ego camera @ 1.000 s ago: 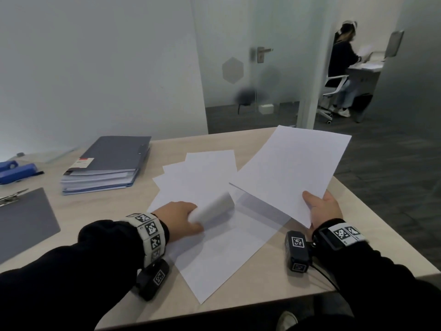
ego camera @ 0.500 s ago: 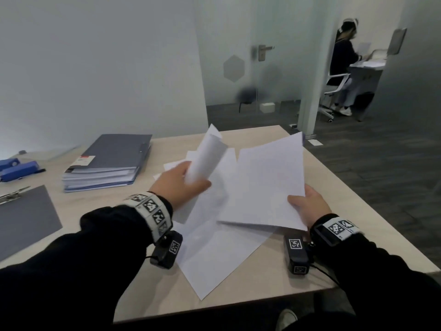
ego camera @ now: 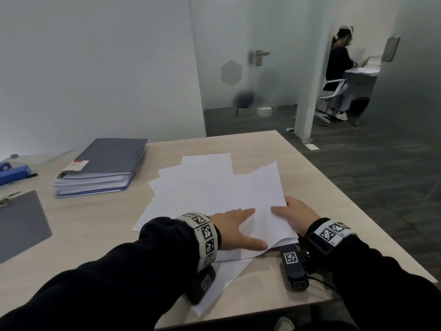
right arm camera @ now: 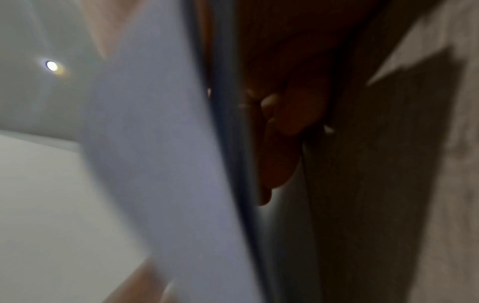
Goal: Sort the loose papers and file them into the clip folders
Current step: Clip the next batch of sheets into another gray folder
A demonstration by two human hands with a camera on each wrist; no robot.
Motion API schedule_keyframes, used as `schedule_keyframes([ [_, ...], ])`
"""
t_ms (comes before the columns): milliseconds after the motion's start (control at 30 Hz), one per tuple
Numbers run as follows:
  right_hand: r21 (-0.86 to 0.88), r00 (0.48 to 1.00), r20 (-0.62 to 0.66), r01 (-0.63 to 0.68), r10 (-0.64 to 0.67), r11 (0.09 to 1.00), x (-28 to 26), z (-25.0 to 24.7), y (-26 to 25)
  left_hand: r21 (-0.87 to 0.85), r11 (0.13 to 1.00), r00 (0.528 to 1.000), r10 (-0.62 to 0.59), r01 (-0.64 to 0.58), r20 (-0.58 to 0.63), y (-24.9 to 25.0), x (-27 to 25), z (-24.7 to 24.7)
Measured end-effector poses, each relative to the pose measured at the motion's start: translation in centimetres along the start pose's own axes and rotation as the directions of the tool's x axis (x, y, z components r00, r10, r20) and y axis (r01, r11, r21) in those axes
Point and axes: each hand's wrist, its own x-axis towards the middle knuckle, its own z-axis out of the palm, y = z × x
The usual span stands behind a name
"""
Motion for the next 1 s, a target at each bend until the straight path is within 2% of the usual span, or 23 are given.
schedule_keyframes([
  [100,0.001,1.0,0.0,-0.014,0.014,1.0,0.6,-0.1,0.7,-0.211,0.977,0.991,-0.063,0.037,-0.117,-1.4,-0.7,-0.9],
  [167,0.027,0.999,-0.046,-0.01,0.011,1.0,0.6,-0.3,0.9,-0.241,0.966,0.975,-0.138,0.094,-0.174,-3.3,-1.3,-1.4],
  [233,0.048,0.994,-0.105,0.001,0.004,0.999,0.4,-0.5,0.9,-0.166,0.968,0.96,-0.216,0.187,-0.179,-5.8,-1.9,-1.7],
  [367,0.278,0.971,-0.236,0.033,0.035,0.96,0.2,-0.9,1.5,0.159,0.922,0.935,-0.354,0.354,-0.027,-9.6,-4.2,-1.7],
  [500,0.384,0.953,-0.295,0.05,0.07,0.922,0.4,-1.1,2.1,0.286,0.891,0.921,-0.384,0.352,0.065,-10.3,-6.3,-1.6],
  [767,0.441,0.953,-0.299,0.092,0.049,0.893,-0.8,-0.8,1.2,0.329,0.888,0.931,-0.359,0.322,0.057,-9.3,-6.1,-1.0],
  [867,0.457,0.967,-0.255,0.114,0.007,0.882,-1.8,-0.6,0.4,0.233,0.915,0.94,-0.341,0.33,0.008,-8.9,-5.8,-1.3],
  [933,0.435,0.972,-0.235,0.128,-0.024,0.892,-2.4,-0.4,-0.1,0.016,0.947,0.94,-0.317,0.321,-0.123,-8.7,-5.4,-2.3],
  [1000,0.397,0.978,-0.199,0.138,-0.062,0.907,-3.0,0.0,-0.7,-0.258,0.935,0.911,-0.311,0.242,-0.272,-8.8,-4.9,-3.5],
])
